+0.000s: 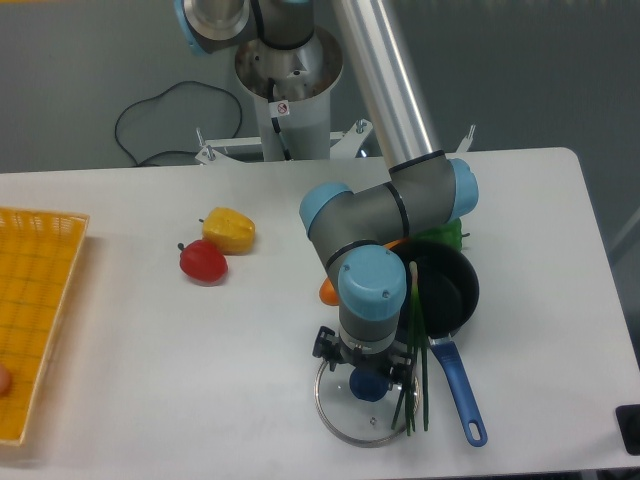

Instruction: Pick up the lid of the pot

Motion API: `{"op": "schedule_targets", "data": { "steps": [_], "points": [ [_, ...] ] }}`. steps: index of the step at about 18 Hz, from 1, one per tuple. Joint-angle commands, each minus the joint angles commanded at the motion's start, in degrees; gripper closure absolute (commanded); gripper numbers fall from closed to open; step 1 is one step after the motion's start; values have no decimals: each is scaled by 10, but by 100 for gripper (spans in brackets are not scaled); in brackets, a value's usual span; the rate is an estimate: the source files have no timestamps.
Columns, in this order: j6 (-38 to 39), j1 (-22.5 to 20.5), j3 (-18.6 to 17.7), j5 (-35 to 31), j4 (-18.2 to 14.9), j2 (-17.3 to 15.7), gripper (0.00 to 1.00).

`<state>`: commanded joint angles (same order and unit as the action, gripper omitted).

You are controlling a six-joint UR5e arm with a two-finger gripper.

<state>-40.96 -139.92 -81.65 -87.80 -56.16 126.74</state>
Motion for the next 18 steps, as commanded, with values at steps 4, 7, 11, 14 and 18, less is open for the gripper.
{"op": "schedule_targets", "data": {
  "steps": [4,7,11,14,18],
  "points": [
    [4,1,1,-2,2,4,0],
    [6,3,0,-2,7,5,0],
    [8,3,0,-2,8,7,0],
    [8,3,0,-2,9,9,0],
    [8,3,-2,-2,10,9,0]
  ]
}}
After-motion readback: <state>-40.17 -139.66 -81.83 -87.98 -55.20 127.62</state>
